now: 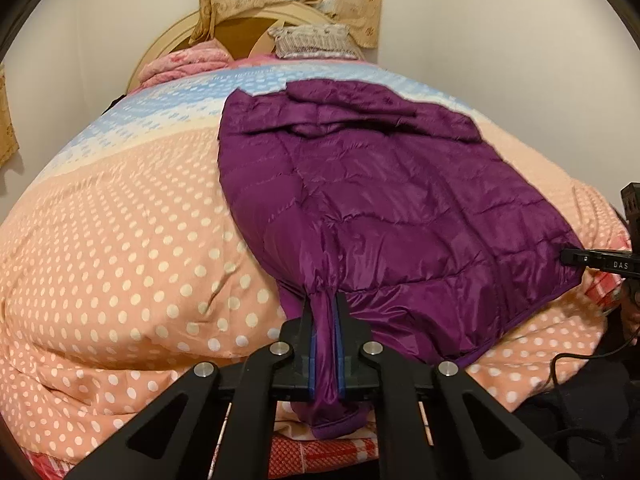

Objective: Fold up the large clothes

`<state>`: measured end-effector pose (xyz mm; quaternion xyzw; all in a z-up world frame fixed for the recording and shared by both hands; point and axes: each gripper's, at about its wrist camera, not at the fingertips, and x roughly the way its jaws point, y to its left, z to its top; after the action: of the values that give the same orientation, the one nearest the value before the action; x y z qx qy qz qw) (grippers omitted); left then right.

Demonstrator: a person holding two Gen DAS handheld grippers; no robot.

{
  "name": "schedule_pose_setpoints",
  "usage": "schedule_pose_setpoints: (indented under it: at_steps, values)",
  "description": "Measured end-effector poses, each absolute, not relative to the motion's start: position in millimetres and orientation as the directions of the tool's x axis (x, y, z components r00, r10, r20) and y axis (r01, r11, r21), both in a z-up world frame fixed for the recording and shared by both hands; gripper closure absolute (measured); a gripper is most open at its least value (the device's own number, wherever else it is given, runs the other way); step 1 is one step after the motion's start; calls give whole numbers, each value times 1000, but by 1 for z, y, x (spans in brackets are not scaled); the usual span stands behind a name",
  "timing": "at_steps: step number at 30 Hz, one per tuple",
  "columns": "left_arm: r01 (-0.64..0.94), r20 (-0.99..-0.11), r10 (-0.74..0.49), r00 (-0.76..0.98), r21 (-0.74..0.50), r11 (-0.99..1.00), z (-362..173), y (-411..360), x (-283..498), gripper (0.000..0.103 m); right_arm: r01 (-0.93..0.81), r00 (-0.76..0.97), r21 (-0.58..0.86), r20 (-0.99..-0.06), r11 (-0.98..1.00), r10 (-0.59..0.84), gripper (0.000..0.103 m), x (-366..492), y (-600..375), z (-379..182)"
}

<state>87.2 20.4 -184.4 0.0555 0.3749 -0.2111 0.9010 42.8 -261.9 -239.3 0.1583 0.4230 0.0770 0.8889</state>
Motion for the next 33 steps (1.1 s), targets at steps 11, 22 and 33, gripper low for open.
schedule_pose_setpoints:
  at_steps: [11,22,33]
  values:
    - [483,-592,-454,666,-122,867,-113,38,57,100,-99,741,383,-587,919,324,94,4,-261,-169]
    - [500,-421,-505,754,-132,856,-23,58,65,100,-179,891,304,-353,936,285,95,20,-276,-53]
    - [441,-471,-431,769,-95,892,-70,26,248,96,-13,903,322,-402,947,149,95,198,-312,-73]
